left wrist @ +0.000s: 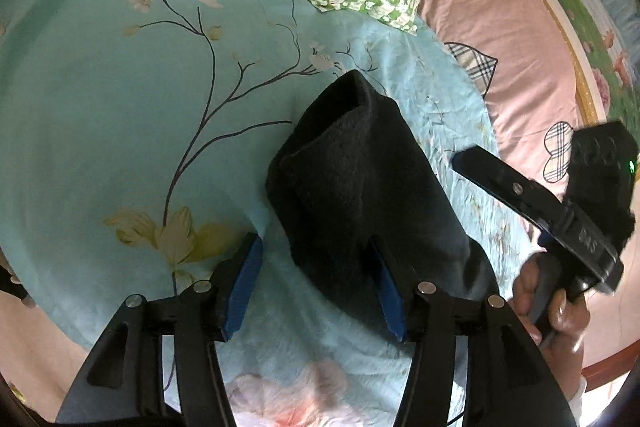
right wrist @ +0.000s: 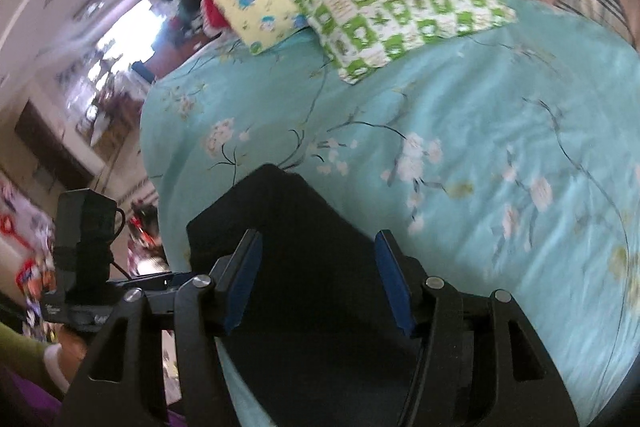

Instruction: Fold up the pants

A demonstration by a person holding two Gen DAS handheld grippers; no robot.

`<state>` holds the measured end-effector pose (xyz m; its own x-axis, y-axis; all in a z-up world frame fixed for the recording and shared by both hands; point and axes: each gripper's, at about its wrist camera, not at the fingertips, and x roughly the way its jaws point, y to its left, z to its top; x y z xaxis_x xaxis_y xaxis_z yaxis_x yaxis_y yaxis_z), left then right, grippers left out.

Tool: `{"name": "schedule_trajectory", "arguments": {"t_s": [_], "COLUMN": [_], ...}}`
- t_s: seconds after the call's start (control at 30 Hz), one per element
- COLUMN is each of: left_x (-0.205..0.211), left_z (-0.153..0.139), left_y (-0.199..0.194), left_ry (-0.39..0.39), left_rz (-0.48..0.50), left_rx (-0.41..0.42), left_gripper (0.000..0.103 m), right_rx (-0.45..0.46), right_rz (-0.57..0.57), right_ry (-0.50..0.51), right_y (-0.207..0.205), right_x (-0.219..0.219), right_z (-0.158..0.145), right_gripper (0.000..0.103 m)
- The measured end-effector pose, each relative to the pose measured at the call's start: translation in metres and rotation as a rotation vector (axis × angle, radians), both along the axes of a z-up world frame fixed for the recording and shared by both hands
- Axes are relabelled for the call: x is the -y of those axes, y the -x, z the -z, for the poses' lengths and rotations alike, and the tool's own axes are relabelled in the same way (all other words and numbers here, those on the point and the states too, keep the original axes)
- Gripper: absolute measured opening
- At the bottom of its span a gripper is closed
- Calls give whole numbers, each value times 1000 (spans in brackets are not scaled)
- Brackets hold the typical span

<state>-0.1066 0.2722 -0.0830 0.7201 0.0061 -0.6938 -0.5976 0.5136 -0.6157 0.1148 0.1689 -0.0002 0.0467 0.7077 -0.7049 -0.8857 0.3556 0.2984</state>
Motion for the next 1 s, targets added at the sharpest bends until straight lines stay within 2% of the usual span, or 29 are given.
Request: {"name": "schedule_trajectory", "arguments": {"t_s": [0.3, 0.37, 0.4, 0.47, 0.5, 0.53, 0.7, 1.0], "left_x": [-1, -1, -1, -2, -3, -3, 3, 31], "left_z": [3, 2, 2, 4, 6, 7, -2, -45], "left_y": [-8, -9, -10, -11, -12, -12, -14, -15], "left_ry": [-9, -16, -19, -25, -26, -29, -52, -116], "left_rz": [-21, -21, -25, -31, -34, -33, -20, 38], "left_rx": [10, 5, 4, 0, 5, 11, 17, 78], "left_gripper": [54, 52, 46, 36, 30, 28, 19, 17], "right_rx": [-43, -58, -76, -91, -92, -90, -67, -62], "right_rz": [-101, -103, -106, -108, -114, -116, -111, -71], "right_ry": [129, 137, 133, 118, 115, 113, 82, -45], "right_y": [-18, -21, -22, -22, -21, -19, -10, 5], "right_x": [-56, -60, -60, -58, -58, -57, -43, 3], "right_z": [29, 36, 38, 38, 37, 36, 21, -14], "right_gripper": [60, 54, 45, 39, 32, 30, 23, 19]}}
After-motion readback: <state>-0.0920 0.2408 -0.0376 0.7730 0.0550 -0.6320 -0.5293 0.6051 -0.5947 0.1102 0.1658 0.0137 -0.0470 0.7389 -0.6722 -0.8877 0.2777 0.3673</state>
